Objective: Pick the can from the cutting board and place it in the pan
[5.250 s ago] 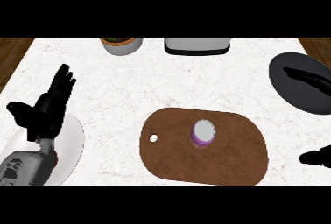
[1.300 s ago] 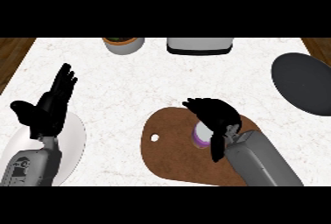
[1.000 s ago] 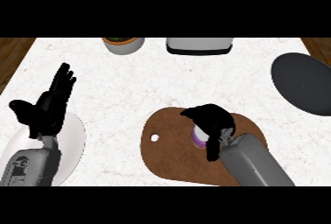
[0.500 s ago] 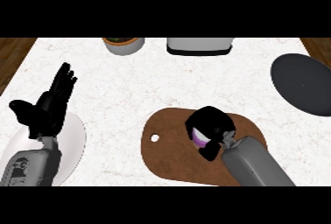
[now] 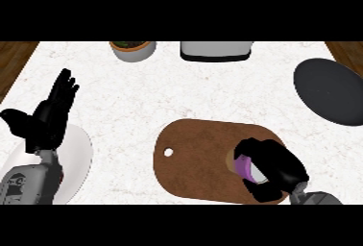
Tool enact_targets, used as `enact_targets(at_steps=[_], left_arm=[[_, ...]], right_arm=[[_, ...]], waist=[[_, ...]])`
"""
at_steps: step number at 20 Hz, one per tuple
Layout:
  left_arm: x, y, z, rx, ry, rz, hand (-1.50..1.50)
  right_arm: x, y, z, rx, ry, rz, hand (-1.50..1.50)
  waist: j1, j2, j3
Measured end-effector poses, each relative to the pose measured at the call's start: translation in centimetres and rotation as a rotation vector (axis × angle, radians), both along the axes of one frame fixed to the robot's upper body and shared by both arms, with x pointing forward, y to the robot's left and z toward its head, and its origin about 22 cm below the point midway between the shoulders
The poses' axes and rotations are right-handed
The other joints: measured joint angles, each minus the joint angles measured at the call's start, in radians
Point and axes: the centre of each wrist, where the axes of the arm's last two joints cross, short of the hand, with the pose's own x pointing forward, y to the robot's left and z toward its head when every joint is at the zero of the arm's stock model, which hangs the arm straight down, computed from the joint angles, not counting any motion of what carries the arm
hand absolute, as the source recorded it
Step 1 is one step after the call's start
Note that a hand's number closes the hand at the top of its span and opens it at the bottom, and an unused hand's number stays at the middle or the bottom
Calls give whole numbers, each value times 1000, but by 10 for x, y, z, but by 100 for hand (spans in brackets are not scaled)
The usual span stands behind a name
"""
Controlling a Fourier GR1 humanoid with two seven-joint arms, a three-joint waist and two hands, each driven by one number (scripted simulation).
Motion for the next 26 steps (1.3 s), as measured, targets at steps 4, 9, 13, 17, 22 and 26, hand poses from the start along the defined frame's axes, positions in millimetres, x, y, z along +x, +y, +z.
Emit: enact_targets(at_steps=[4, 9, 13, 17, 22, 26], left_arm=[[0, 5, -4, 5, 2, 7, 0], [1, -1, -1, 3, 0, 5, 0], [-3, -4, 0, 9, -5, -6, 0], [1, -6, -4, 7, -6, -13, 0], [4, -11, -3, 6, -2, -19, 0], [3, -8, -4, 6, -8, -31, 0]], right_arm=[[-19, -20, 19, 36, -167, -81, 150], [-37, -42, 56, 147, -374, -158, 150], [-38, -66, 76, 222, -478, -255, 150], [-22, -88, 90, 321, -532, -336, 150], [4, -124, 102, 487, -533, -447, 150], [34, -167, 103, 540, -540, -522, 150]], waist=[[-9, 4, 2], [-11, 7, 2], [-2, 9, 3], [4, 13, 2], [11, 15, 2], [20, 16, 3]])
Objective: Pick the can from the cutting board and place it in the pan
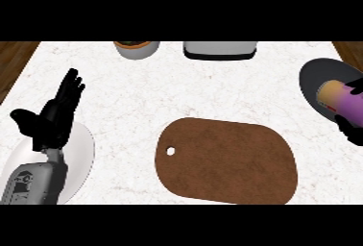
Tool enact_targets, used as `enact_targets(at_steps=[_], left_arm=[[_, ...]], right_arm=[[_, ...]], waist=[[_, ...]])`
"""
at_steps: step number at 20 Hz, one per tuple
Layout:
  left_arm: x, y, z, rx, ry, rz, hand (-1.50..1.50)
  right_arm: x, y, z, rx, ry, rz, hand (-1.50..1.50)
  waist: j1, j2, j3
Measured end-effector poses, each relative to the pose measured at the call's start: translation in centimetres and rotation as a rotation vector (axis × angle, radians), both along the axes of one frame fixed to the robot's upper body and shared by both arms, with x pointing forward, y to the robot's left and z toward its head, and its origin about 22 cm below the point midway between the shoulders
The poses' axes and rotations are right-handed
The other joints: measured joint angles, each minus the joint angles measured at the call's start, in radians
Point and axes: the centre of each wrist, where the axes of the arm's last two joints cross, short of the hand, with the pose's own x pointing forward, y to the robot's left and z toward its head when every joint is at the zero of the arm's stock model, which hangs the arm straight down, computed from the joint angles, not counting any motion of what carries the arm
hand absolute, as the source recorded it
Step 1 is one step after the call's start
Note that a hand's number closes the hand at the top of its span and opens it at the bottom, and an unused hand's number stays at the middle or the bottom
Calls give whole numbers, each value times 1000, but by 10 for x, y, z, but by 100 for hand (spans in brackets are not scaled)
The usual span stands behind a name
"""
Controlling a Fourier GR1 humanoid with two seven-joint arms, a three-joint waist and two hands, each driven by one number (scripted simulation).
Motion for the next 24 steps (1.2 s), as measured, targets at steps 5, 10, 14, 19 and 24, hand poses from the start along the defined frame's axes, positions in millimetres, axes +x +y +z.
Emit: enact_targets(at_steps=[5, 10, 14, 19, 24], left_arm=[[5, 0, 2, -2, -8, -10, 0], [10, -10, 7, 0, -23, -34, 0], [11, -13, 9, -4, -28, -52, 0], [16, -21, 10, -7, -38, -66, 0], [16, -25, 10, -5, -38, -80, 0]], right_arm=[[37, -44, -8, -34, -13, -86, 150], [55, -80, -24, -120, -45, -177, 150], [61, -101, -38, -171, -51, -244, 150], [67, -114, -49, -170, -50, -284, 150], [68, -115, -68, -94, 4, -283, -150]], waist=[[15, 5, 1], [39, 16, 3], [57, 24, 5], [71, 31, 7], [87, 37, 9]])
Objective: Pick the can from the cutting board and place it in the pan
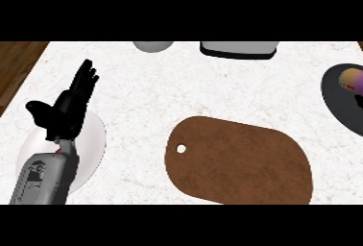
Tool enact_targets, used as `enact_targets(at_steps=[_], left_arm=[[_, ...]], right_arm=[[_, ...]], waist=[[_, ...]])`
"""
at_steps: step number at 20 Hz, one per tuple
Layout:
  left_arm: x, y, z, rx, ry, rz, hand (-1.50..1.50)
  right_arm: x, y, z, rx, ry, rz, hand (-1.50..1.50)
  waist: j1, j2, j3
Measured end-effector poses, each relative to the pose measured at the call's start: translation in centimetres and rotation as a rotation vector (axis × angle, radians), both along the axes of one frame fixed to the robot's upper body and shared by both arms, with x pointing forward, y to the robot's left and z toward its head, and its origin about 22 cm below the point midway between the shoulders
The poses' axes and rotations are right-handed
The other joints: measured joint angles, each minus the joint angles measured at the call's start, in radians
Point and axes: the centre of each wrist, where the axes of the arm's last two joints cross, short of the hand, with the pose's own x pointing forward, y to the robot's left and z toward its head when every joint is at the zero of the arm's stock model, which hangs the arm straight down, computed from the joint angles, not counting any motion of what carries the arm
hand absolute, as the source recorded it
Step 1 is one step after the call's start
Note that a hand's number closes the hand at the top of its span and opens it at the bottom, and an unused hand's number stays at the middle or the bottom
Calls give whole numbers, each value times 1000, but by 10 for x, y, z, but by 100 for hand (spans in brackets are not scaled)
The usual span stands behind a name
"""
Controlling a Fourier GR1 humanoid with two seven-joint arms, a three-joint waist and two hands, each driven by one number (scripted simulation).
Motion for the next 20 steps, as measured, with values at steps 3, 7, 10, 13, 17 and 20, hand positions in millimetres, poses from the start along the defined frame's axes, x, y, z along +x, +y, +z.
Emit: enact_targets(at_steps=[3, 7, 10, 13, 17, 20], left_arm=[[1, -5, 0, -3, -2, -7, 0], [0, -7, 1, -3, 0, -12, 0], [0, -6, 3, -2, -4, -15, 0], [-1, -6, 0, -6, -1, -1, 0], [-3, 1, -5, -7, 8, 15, 0], [-3, 6, -4, -2, 10, 32, 0]], right_arm=[[-2, 1, -14, 101, 107, 40, -150], [-3, -1, -20, 200, 189, 105, -150], [-6, -3, -23, 232, 180, 133, -150], [-8, -6, -22, 283, 108, 157, -150], [-12, -13, -20, 396, -23, 162, -150], [-27, -30, -17, 490, -71, 181, -150]], waist=[[3, 3, 1], [7, 3, 1], [5, 4, 2], [-5, 1, 2], [-21, -3, 2], [-36, -9, 0]])
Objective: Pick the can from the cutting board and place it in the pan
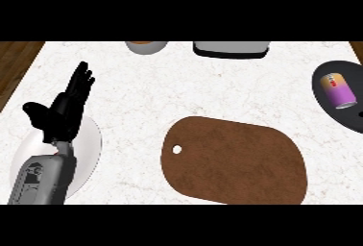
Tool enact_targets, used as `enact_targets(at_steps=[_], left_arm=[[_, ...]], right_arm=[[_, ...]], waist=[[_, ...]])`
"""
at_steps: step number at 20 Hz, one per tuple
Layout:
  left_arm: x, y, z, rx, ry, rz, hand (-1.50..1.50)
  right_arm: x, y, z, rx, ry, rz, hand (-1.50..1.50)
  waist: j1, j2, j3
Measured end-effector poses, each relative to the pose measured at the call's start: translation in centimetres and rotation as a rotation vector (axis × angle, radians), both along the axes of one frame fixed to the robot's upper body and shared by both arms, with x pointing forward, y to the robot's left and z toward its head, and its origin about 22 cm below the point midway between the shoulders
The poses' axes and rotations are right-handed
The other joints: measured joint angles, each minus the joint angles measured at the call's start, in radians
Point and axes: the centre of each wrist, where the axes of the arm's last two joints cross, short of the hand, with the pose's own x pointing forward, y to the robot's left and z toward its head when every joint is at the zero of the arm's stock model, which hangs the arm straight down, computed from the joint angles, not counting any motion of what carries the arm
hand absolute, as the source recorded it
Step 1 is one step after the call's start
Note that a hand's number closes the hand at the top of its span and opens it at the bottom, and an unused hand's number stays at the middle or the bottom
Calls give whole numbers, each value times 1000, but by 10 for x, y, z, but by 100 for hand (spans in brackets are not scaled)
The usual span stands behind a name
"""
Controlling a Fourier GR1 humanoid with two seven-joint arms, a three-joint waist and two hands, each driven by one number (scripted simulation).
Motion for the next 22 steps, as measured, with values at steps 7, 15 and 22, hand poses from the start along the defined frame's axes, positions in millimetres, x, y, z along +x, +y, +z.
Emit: enact_targets(at_steps=[7, 15, 22], left_arm=[[-7, 6, -7, -1, 17, 24, 0], [-11, 17, -8, 2, 26, 51, 0], [-15, 20, -15, -1, 27, 60, 0]], right_arm=[[-48, -43, 5, 143, 0, 48, -150], [-103, -84, 22, 134, 31, 2, -150], [-127, -98, 31, 94, 70, -10, -150]], waist=[[-28, -12, -1], [-57, -24, -2], [-65, -27, -4]])
